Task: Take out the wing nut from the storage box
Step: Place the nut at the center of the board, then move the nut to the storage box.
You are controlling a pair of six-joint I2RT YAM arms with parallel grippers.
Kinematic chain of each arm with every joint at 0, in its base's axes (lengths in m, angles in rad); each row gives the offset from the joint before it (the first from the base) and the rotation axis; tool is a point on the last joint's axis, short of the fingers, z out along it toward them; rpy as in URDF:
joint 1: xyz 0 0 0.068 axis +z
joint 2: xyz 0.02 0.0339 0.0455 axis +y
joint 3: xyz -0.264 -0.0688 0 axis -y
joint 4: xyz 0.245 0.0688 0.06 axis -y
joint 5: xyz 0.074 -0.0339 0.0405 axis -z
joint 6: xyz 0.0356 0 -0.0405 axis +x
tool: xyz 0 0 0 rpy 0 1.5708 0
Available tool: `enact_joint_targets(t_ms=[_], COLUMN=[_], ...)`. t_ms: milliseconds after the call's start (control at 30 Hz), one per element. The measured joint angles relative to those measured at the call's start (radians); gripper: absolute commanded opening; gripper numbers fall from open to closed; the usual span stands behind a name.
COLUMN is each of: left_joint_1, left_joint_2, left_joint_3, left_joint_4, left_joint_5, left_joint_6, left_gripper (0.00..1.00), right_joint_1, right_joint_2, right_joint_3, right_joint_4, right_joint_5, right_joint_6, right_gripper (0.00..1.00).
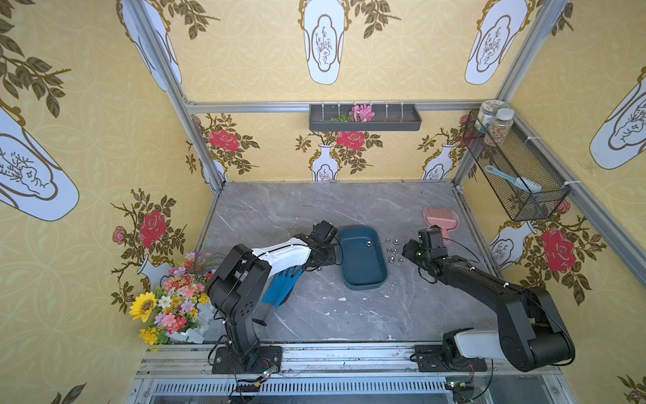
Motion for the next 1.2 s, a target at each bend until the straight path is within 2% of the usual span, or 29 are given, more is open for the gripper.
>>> enact_joint_targets(t_ms=[367,800,1033,1200], left_joint_1=[0.007,0.088,0.101,0.127], left_joint_2=[-0.149,-0.229,-0.273,-0.297], left_joint_3=[0.081,0.161,0.177,0.123], left_joint_4=[-0.042,-0.096,-0.127,-0.126], left_joint_5=[0.018,0.018,0.028,0.021], left_joint_6=[0.001,0.065,0.106,0.118], left_gripper=[0.59,0.68,0.73,0.74], right_joint_1=[0.000,0.007,0.108,0.178], right_joint_2=[0.008,0.044,0.033,0.022], right_joint_3=[0.004,0.052,0.092,0.186], right_joint_4=[-0.001,0.006,-0.007,-0.048], right_joint_5=[0.000,-0.069,-0.089,-0.086], right_joint_6=[0.000,-0.058,-0.084,-0.127], right_gripper=[0.59,0.59,0.59,0.59])
